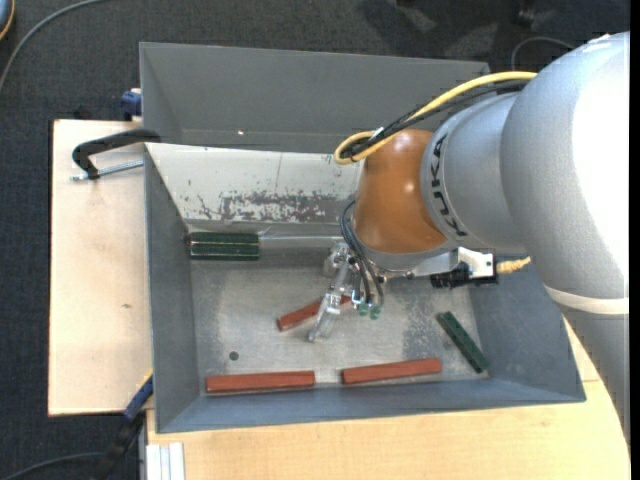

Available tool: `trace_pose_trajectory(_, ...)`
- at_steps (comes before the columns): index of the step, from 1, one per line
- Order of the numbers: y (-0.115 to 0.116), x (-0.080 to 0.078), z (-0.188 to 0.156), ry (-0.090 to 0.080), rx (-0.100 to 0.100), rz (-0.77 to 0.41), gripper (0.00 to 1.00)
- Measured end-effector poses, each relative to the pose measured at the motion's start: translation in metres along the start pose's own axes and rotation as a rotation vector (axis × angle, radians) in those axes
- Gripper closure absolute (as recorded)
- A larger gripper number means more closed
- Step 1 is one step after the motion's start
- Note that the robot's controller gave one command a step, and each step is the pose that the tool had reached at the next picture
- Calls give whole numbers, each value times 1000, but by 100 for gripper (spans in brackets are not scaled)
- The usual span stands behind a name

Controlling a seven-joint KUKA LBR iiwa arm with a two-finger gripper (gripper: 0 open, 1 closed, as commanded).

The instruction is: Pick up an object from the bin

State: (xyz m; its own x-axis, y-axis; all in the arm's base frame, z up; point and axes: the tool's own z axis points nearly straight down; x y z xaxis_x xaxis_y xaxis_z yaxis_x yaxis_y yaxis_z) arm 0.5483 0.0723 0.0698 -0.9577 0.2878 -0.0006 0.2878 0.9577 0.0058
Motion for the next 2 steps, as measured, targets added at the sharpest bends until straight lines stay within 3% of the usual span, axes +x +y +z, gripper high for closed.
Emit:
trace_pose_trajectory(1, -5, -2, -1, -2, 4, 6, 100)
trace_pose_trajectory(2, 2, 44, -150, -9, -1, 0, 100)
